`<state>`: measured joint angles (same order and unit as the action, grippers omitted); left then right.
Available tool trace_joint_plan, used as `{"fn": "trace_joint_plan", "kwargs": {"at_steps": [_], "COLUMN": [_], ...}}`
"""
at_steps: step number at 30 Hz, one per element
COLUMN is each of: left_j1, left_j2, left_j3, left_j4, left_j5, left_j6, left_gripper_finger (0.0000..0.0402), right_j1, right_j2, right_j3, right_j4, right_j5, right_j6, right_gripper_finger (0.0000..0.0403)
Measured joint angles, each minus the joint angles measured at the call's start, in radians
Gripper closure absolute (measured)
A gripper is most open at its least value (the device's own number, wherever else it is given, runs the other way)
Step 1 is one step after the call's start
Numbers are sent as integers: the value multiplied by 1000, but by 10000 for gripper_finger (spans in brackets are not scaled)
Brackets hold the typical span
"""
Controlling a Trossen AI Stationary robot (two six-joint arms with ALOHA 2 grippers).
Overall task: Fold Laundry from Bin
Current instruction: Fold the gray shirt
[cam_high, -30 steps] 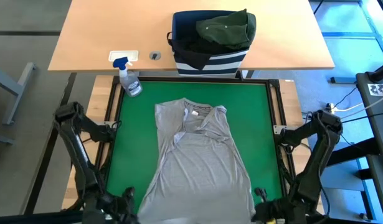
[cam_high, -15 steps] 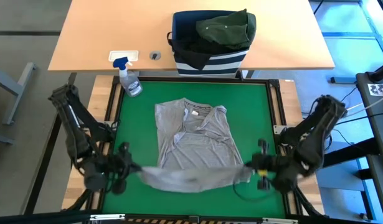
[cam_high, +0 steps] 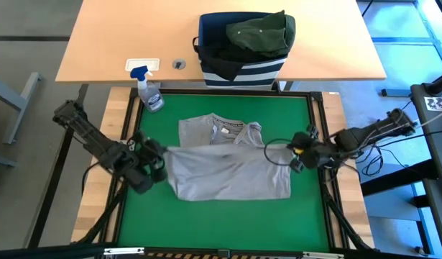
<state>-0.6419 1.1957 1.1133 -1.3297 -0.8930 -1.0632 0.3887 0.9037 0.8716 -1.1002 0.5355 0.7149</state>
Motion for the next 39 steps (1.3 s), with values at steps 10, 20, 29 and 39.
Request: {"fn": "trace_joint_plan", "kwargs": {"at_steps": [10,20,29,39], "left_j1": [296,541,723,845], "left_j2": [0,-6,-6,-5], "left_j3": [-1,-206,-408,-434], "left_j4": [-84,240,508,664], "left_j5": [-22,262,236,215], "left_j6": [84,477,617,803], "left_gripper_finger": [392,393,392,392], "right_j1": [-396,-705,-790,-880], "right_j2": [-7,73,206,296], "right_j3": [-171,-191,-191,-181], "right_j4": [318,417,488,545], "right_j5": [-56,-230,-233,-223], "right_j6": [-402,-619,-623,-610], "right_gripper_finger": [398,398,398,398]}}
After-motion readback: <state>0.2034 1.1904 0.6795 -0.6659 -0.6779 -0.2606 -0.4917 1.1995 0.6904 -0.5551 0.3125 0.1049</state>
